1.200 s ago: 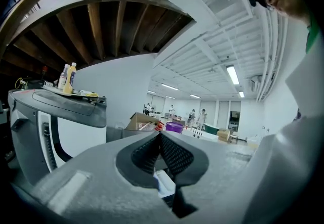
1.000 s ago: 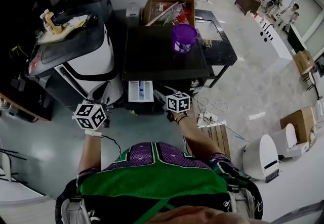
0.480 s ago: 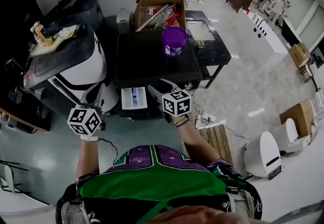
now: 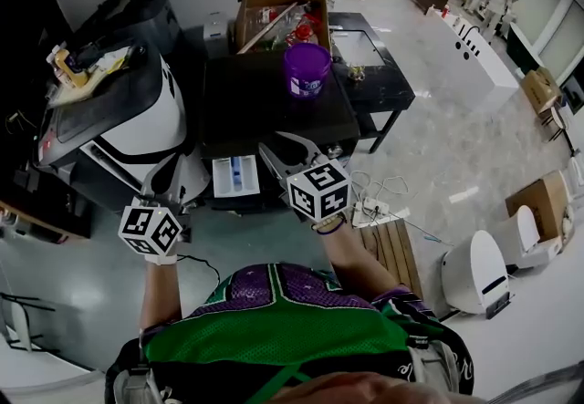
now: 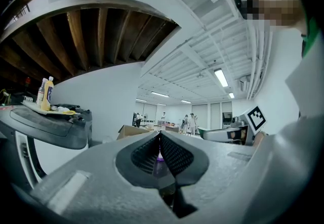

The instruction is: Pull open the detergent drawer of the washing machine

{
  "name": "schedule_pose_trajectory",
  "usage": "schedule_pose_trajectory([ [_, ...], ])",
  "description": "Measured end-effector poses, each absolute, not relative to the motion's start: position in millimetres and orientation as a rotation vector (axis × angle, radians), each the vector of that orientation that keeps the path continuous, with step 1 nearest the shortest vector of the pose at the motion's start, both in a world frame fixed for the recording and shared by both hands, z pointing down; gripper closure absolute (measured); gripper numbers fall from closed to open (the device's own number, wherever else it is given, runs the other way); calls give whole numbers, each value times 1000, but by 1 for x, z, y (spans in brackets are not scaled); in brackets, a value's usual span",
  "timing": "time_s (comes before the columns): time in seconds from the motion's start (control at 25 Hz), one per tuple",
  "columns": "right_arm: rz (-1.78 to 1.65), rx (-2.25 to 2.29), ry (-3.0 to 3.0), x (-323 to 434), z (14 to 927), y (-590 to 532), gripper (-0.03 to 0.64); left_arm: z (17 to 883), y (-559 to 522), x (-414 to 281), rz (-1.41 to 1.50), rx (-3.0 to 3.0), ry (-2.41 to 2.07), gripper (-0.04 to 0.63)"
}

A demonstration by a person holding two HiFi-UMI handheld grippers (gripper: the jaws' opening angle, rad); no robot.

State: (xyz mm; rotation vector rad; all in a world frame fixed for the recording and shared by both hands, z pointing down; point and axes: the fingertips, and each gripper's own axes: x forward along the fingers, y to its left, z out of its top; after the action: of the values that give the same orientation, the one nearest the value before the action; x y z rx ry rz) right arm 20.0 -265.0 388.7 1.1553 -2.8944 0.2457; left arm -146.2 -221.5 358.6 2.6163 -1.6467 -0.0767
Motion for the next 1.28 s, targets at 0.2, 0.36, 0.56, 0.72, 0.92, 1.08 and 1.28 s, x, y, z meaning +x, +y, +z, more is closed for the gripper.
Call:
schedule_pose_trajectory([
  [0.2, 239, 1159, -2923, 26, 380, -259, 564, 358, -215, -142, -72, 2619, -1653, 578],
  [0.36, 231, 1149, -2954, 26, 374, -256, 586, 356, -210, -142, -88, 2613, -1673, 578],
  [0.56, 210, 1138, -2958, 23, 373, -253, 604, 351, -205, -147, -113, 2604, -1704, 578],
  [0.72, 206, 1136, -2955, 21, 372, -252, 612, 353, -200, -147, -70, 2617, -1709, 578],
  [0.92, 146, 1181, -2953, 23, 364, -251, 614, 352, -195, -146, -78, 2621, -1716, 578],
  [1.08, 130, 1217, -2954, 26, 362, -251, 614, 349, -193, -148, -104, 2614, -1728, 578],
  [1.28, 130, 1225, -2945, 29, 364, -252, 614, 351, -192, -148, -111, 2608, -1731, 578],
])
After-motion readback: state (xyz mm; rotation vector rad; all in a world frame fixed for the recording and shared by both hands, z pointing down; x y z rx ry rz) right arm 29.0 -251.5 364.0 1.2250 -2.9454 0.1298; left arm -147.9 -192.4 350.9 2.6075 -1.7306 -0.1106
